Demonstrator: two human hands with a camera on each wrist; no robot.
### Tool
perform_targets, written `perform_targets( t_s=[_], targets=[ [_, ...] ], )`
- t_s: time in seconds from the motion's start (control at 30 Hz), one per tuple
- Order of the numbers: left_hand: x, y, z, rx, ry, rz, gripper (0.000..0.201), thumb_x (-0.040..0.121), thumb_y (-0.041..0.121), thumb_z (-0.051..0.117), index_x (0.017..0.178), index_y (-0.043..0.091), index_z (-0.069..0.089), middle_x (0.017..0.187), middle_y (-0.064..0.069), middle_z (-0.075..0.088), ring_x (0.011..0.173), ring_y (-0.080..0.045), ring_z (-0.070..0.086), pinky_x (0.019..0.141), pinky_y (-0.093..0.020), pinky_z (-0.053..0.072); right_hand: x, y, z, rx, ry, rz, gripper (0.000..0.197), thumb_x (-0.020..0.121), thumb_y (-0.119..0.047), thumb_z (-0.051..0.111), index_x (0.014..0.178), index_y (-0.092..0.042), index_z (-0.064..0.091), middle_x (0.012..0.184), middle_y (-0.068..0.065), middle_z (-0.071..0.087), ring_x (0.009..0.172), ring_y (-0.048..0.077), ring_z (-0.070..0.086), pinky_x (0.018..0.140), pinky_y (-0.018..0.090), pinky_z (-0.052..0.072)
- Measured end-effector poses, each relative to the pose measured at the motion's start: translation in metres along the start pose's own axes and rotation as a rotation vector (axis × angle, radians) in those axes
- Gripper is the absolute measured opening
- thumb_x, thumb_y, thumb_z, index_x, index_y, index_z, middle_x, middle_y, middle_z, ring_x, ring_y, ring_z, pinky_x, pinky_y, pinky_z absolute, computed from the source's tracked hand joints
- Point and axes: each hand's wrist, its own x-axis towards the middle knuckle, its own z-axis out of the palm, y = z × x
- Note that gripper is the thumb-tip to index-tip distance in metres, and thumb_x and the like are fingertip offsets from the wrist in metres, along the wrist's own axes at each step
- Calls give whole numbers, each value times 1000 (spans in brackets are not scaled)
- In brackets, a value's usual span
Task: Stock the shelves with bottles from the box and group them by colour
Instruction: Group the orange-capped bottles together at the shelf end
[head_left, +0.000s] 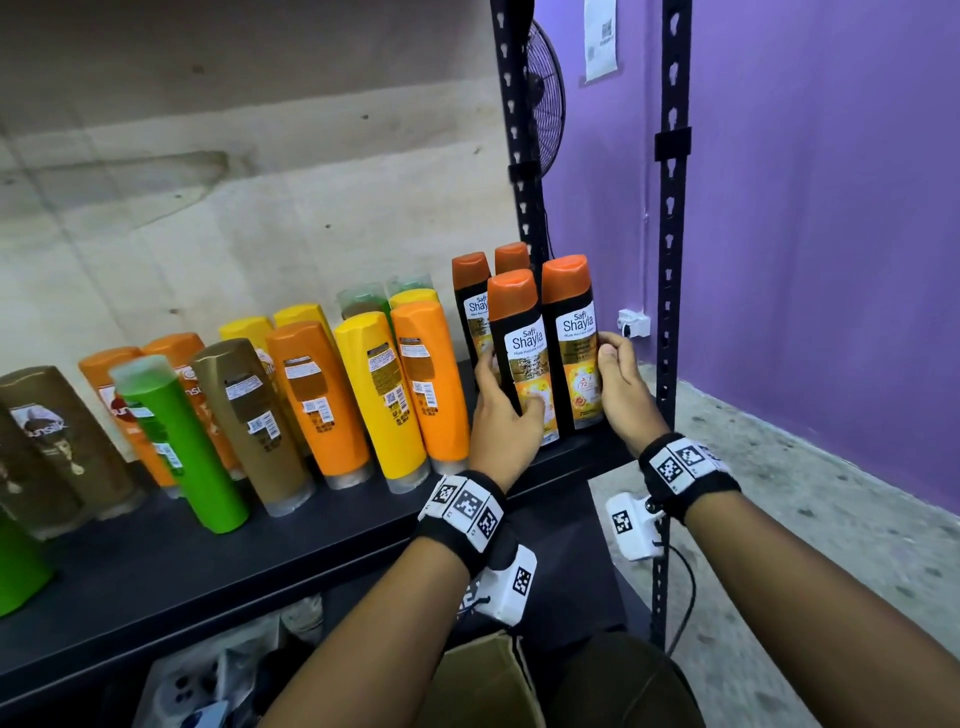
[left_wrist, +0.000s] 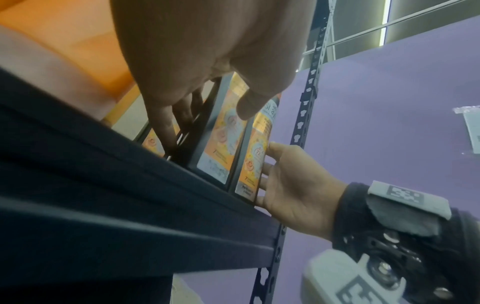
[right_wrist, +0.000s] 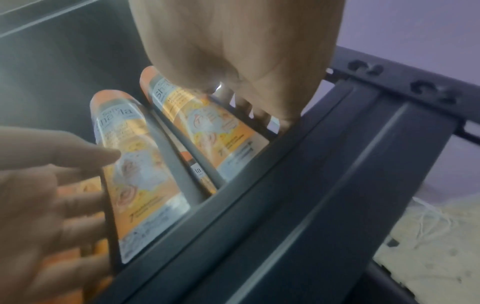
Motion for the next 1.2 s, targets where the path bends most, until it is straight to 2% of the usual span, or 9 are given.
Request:
perform_targets(
  t_s=[0.13, 0.27, 0.33, 0.4, 0.57, 0.73, 0.87, 0.97, 1.2],
  targets=[
    [10, 12, -8, 50, 45, 69, 85, 93, 17, 63, 157, 31, 8, 151, 0, 45, 136, -12, 45, 108, -31, 42, 1, -16, -15, -148, -134, -6, 33, 100, -68, 30, 128, -55, 41, 118, -23, 62, 100, -17, 59, 87, 26, 49],
    [18, 28, -11, 83, 58, 105, 87, 92, 20, 67, 157, 28, 10, 150, 1, 46, 131, -17, 52, 106, -35, 45, 15, -39, -23, -282, -229, -33, 65, 94, -66, 50, 149, -40, 27, 137, -9, 57, 115, 4, 62, 100, 42, 52],
    [20, 36, -12, 103, 69, 110, 87, 91, 20, 69, 156, 28, 11, 147, 0, 49, 127, -19, 56, 104, -42, 49, 21, -54, -26, -349, -265, -62, 75, 94, -56, 61, 153, -39, 19, 130, -21, 56, 106, -7, 62, 91, 32, 56],
    [22, 42, -14, 136, 71, 106, 88, 90, 22, 70, 155, 29, 11, 146, -1, 49, 125, -21, 58, 101, -45, 52, 25, -67, -28, -394, -304, -84, 84, 92, -48, 67, 155, -40, 12, 122, -28, 52, 88, -13, 64, 69, 17, 56],
    [26, 48, -17, 224, 51, 78, 92, 90, 24, 73, 156, 28, 9, 148, -3, 49, 128, -24, 56, 102, -42, 52, 31, -89, -29, -500, -349, -69, 100, 88, -45, 74, 157, -42, 2, 143, -10, 47, 95, 12, 63, 59, 21, 52],
    [24, 43, -13, 285, 45, 67, 95, 88, 25, 76, 156, 27, 9, 148, -4, 49, 130, -26, 54, 103, -48, 51, 30, -93, -27, -543, -365, -32, 102, 85, -38, 79, 155, -43, 6, 127, -15, 50, 91, 11, 65, 56, 36, 63],
    [24, 35, -6, 322, 78, 38, 93, 89, 19, 74, 155, 27, 10, 152, -6, 42, 134, -29, 50, 105, -47, 49, 34, -87, -23, -487, -352, 21, 91, 86, -24, 80, 151, -37, 17, 126, -9, 52, 104, 22, 66, 64, 48, 64],
    [26, 32, 0, 314, 96, 38, 91, 89, 14, 72, 155, 23, 10, 153, -7, 39, 134, -29, 50, 102, -43, 48, 38, -83, -20, -446, -363, 58, 86, 87, -21, 79, 146, -37, 18, 123, -3, 60, 100, 23, 68, 66, 53, 63],
    [41, 33, 9, 288, 124, -22, 91, 89, 6, 68, 157, 18, 8, 153, -10, 35, 131, -32, 51, 104, -48, 49, 58, -72, -5, -484, -351, 51, 87, 89, -19, 75, 148, -28, 12, 115, 3, 63, 96, 21, 68, 61, 38, 61]
  ],
)
